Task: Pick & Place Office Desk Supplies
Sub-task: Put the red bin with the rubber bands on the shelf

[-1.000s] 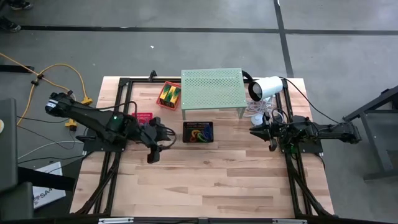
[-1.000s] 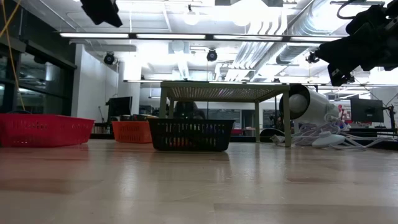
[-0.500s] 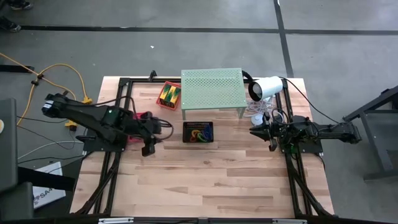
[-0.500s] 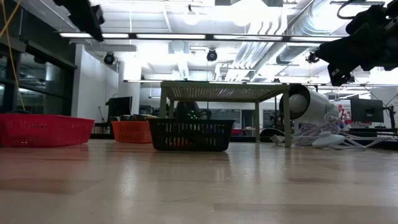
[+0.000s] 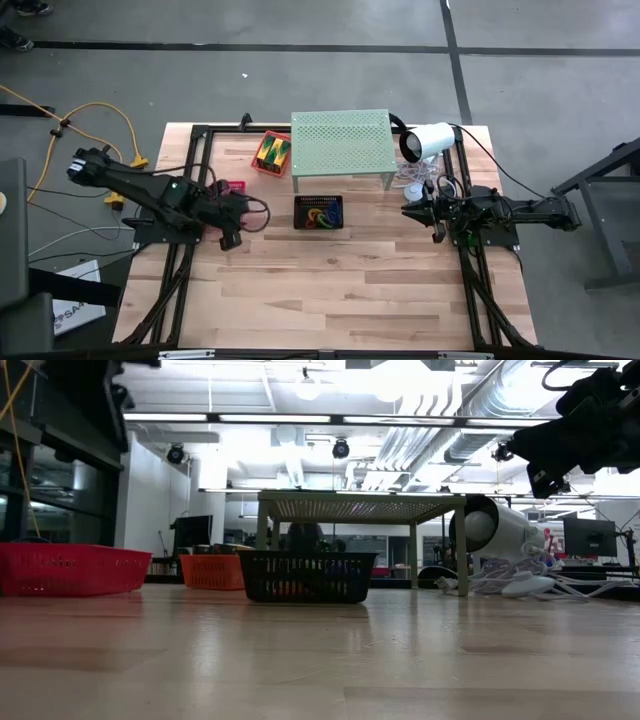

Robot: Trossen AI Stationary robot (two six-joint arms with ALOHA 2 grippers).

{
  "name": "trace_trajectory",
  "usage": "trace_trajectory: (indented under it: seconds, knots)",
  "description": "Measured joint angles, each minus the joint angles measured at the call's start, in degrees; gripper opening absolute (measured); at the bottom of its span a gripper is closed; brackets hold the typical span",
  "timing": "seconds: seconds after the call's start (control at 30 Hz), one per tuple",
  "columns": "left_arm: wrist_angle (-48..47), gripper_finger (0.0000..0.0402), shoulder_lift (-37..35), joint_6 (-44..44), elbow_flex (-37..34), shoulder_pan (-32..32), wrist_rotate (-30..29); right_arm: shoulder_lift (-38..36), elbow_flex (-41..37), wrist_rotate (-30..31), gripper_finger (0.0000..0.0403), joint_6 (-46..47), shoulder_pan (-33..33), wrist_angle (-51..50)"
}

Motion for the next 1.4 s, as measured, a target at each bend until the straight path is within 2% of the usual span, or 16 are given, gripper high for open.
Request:
trace_trajectory:
  seconds: [0.4,0.6,0.8,1.07,1.27,1.4]
  knots:
    - [-0.18,0.0166,0.28,-9.15,-10.53,-1.42,0.74,-0.01,0.00,0.00,0.0058,0.00,0.00,0.03]
    - [-0.04,0.0166,2.11,-9.65,-11.84,-1.43,4.66,0.00,0.00,0.00,0.0058,0.00,0.00,0.04]
    - [-0.87,0.0166,4.87,-9.54,-12.28,-1.42,5.01,0.00,0.00,0.00,0.0058,0.00,0.00,0.04]
    - [-0.92,0.0166,6.51,0.08,-12.28,-1.42,5.03,-0.01,0.00,0.00,0.0058,0.00,0.00,0.04]
    - [-1.21,0.0166,2.93,8.58,-12.28,-1.42,5.01,0.00,0.00,0.00,0.0058,0.00,0.00,0.07]
    - [-1.38,0.0166,0.43,9.92,-12.28,-1.42,5.01,0.00,0.00,0.00,0.0058,0.00,0.00,0.05]
